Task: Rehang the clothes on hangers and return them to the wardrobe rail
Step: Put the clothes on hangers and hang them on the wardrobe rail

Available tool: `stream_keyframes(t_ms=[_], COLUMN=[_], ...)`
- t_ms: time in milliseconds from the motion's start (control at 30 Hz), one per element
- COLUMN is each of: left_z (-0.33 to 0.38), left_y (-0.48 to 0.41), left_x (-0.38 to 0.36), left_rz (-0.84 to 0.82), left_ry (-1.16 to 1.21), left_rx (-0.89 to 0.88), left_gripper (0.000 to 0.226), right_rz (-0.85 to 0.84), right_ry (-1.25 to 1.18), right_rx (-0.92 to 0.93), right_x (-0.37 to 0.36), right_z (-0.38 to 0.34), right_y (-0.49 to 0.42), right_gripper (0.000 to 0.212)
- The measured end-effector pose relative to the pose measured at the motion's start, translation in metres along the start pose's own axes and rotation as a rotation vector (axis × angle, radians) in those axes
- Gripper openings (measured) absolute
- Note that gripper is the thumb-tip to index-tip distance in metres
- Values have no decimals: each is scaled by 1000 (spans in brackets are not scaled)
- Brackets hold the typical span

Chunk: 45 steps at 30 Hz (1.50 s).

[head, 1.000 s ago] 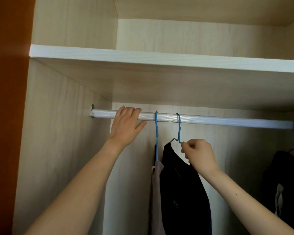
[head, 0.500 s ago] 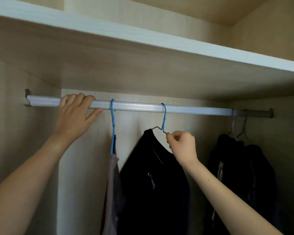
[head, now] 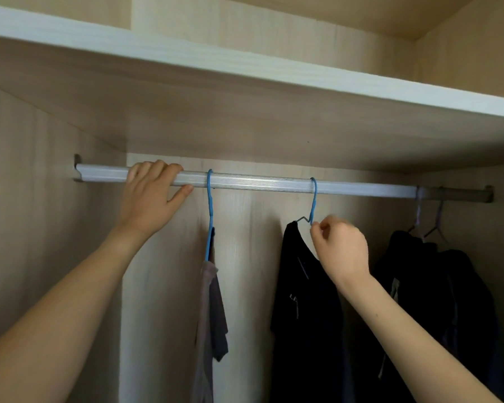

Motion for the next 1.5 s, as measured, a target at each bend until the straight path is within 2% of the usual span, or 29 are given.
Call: stream_keyframes(t_ms=[33, 100, 133, 267, 333, 400, 467, 567, 833, 1033, 1133, 1200, 1300, 1400, 1467, 1500], left_z=[0, 0, 0, 1, 1, 0, 0, 0, -2, -3, -3, -3, -11, -25, -31, -33], left_y=[0, 0, 0, 1, 1, 1, 0, 0, 0, 0, 1, 1, -2, -7, -10, -10], left_x=[0, 1, 1, 3, 4, 4, 4, 3, 1, 0, 3, 5, -6, -30, -41, -45], left_rz=[-2, -1, -3, -8, -12, -18, -22, -17, 1, 12, 36, 58, 28, -43, -69, -75], left_ry=[4, 15, 21, 46, 54, 59, 61, 62, 73, 76, 61, 69, 126, 178, 191, 198], left_rx=[3, 6, 6, 1, 1, 4, 1, -6, -20, -15, -12, -6, 25, 40, 37, 38], left_gripper=[41, 41, 41, 41, 41, 41, 40, 40, 42, 47, 49, 51, 54, 60, 63, 65], right_rz=[84, 176, 127, -383, -499, -520, -496, -472, -391, -351, -374, -376, -251, 8, 43, -1], right_ry=[71, 46, -20, -266, -288, -297, -362, -411, -251, -228, -213, -226, -344, -190, 12, 117], right_rx=[77, 189, 218, 119, 119, 114, 85, 28, -48, -150, -119, -67, -90, -109, -158, -210], right_x=[12, 28, 24, -51, -79, -92, -96, -96, -72, -57, -52, -40, 2, 61, 81, 82], right_z=[-20, -63, -84, -148, -173, -185, -184, -168, -107, -61, -58, -56, -21, 40, 83, 106], right_y=[4, 13, 15, 23, 31, 32, 28, 23, 11, 5, 5, 6, -2, -13, -19, -21], right_gripper=[26, 24, 24, 43, 43, 34, 28, 33, 36, 34, 34, 41, 44, 30, 23, 25])
Point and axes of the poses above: each hand's wrist, its own y-axis away from the middle knuckle, its own x-axis out of the back of the hand, z = x × y, the point moved 10 cm from there along -y, towards the middle knuckle, and after that the axes turned 9 degrees about -z, right-handed, at the moved point
